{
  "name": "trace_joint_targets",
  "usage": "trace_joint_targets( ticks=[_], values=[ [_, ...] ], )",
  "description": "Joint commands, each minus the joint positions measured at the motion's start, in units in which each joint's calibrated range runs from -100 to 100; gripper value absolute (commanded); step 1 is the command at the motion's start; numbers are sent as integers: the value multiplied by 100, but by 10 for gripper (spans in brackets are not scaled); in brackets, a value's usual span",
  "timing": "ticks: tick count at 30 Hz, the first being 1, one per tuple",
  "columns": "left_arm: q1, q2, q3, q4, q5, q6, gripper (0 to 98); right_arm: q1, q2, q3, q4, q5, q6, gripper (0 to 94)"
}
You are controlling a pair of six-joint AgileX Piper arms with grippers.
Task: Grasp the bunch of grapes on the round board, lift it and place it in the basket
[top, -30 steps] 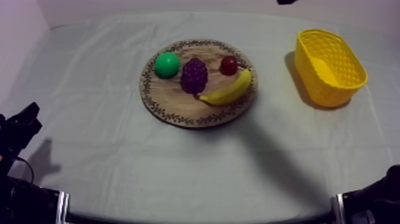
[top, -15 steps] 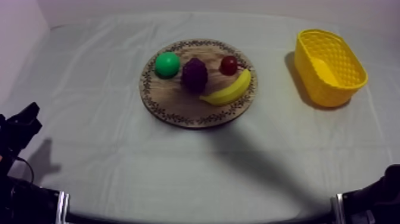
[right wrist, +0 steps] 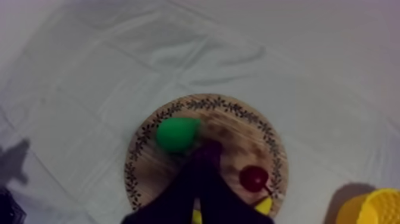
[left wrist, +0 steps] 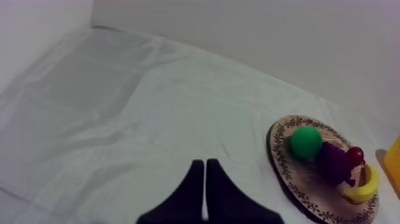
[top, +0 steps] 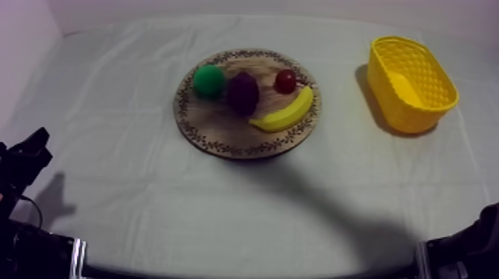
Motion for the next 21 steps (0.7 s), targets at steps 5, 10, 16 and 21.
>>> trace_joint_targets(
  ticks=[5, 10, 16, 21],
  values=[
    [-1, 0, -4, 1, 0, -1, 1, 112, 479, -1010, -43, 821, -161, 7],
    [-1, 0, -4, 1, 0, -1, 1, 126, 632, -972, -5, 826, -173, 13],
    [-1, 0, -4, 1, 0, -1, 1, -16, 750, -651, 343, 657, -571, 18],
    [-1, 0, -4, 1, 0, -1, 1, -94, 835, -581, 342, 933, -897, 7]
  ],
)
